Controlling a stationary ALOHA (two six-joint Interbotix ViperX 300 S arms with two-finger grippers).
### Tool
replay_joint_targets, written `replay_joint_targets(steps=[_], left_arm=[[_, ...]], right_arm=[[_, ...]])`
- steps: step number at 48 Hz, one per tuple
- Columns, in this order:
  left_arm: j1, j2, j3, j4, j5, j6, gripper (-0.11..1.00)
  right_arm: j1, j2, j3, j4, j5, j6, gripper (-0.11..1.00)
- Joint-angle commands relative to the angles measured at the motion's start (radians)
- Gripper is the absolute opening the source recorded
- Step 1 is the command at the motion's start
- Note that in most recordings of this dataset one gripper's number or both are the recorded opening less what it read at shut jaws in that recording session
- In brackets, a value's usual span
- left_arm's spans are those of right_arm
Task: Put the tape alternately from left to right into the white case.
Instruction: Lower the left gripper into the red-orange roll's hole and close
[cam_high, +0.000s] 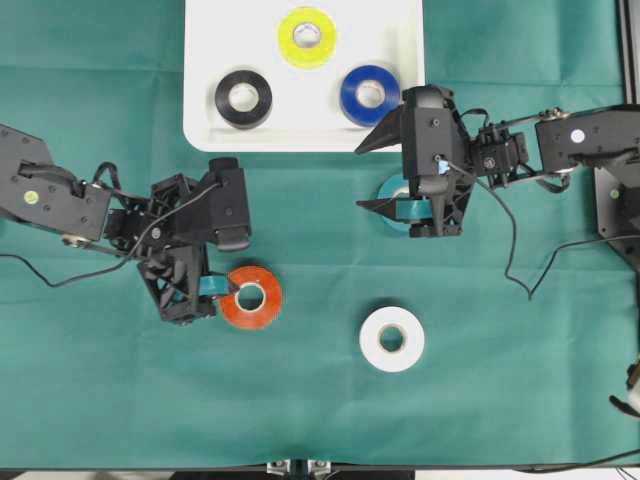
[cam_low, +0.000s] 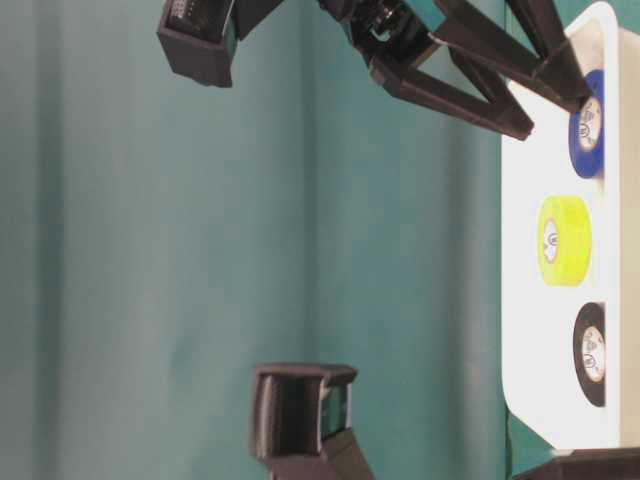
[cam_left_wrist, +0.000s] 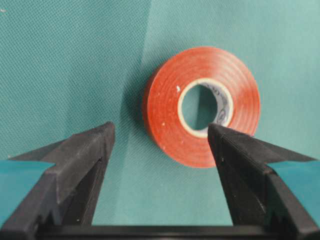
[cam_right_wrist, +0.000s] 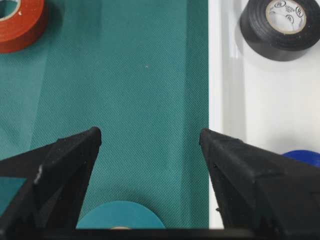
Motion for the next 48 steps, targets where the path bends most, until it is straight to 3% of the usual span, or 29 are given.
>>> replay_joint_targets(steps=[1,20,48], left_arm=[[-0.003,0.000,-0.029,-0.002,-0.006,-0.031,0.94],[-0.003,0.041,-0.048,-0.002,0.012,-0.192,0.94],[-0.018,0.089,-0.074,-0.002,0.012,-0.201,0.94]], right_arm=[[0.002,-0.008,-0.005,-0.002,-0.009,-0.002,0.86],[0.002,-0.008,0.017,-0.002,-0.017,-0.006,0.86],[0.002,-0.008,0.015,-0.002,-0.029,-0.008,0.86]])
